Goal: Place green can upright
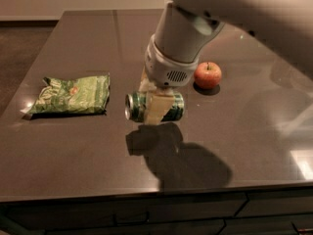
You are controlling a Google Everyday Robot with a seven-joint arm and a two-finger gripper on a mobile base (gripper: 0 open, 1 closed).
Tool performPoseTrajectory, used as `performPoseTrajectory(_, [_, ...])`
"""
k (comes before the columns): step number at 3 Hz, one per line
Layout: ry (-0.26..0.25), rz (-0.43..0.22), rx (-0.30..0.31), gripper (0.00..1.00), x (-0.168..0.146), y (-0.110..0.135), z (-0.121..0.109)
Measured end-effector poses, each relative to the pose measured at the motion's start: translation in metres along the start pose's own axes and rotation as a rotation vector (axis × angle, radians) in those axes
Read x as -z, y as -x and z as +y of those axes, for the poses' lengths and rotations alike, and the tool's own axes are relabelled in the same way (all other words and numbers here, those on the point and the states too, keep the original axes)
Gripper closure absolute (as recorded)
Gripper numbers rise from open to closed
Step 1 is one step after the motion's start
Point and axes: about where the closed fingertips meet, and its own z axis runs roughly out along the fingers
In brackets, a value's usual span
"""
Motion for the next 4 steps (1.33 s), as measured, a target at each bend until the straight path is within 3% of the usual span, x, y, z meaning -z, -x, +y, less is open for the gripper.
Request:
performPoseTrajectory(2, [-0.072,-0.296,-0.138,1.0,0.029,0.009,-0.013])
performPoseTrajectory(4, [-0.12,-0.62,-0.288,1.0,0.031,0.009,-0.019])
